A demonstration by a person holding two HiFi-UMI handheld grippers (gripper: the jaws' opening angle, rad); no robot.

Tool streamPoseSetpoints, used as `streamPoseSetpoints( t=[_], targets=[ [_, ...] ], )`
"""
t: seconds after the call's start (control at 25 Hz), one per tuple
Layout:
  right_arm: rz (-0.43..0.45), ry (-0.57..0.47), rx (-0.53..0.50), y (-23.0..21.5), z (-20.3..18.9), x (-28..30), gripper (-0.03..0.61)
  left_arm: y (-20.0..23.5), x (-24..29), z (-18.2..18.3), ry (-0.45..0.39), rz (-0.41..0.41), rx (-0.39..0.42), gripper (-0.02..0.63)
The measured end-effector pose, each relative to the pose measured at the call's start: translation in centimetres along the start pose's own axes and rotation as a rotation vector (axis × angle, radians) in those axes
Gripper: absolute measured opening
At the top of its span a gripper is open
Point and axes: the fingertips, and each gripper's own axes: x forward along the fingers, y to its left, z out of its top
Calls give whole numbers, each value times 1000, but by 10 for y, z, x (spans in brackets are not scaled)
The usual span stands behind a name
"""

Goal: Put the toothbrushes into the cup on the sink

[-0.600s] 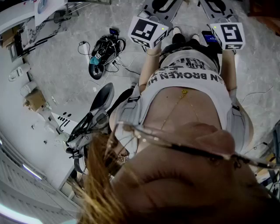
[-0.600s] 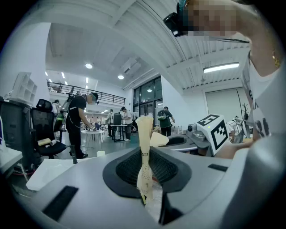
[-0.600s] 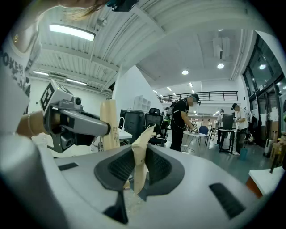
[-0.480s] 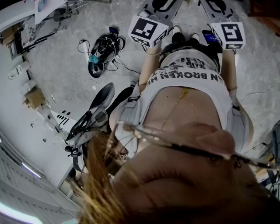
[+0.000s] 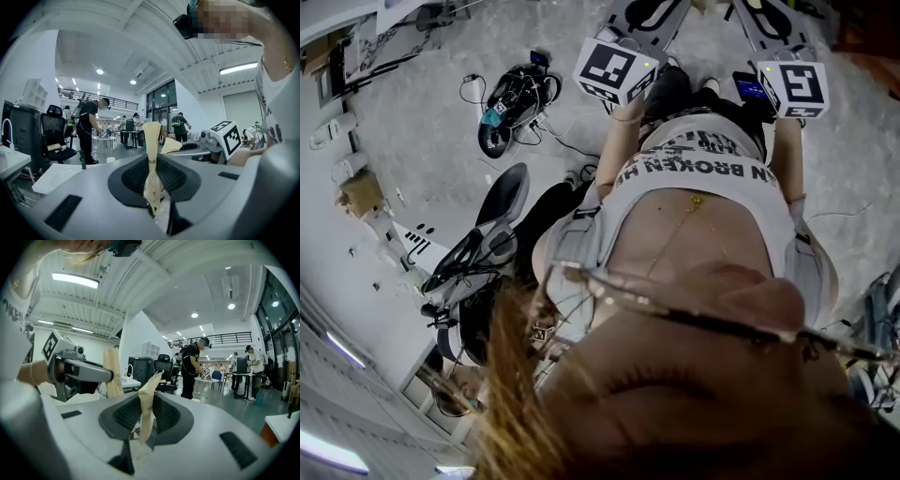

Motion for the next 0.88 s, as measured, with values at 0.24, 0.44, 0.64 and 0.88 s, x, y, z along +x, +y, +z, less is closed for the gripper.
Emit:
streamPoseSetpoints(
  t=[0.24, 0.44, 0.64, 0.88],
  targets=[
    [-41, 8, -5, -8, -7, 19, 78, 31, 1, -4, -37, 20, -8, 61],
    [-74, 12, 0, -23, 3, 58, 78, 72, 21, 5, -55, -14, -15, 61],
    [-100, 5, 11, -39, 7, 98, 78, 109, 50, 10, -65, -82, -17, 61],
    [-138, 14, 10, -51, 20, 144, 78, 152, 69, 18, -58, -143, -19, 61]
  ],
)
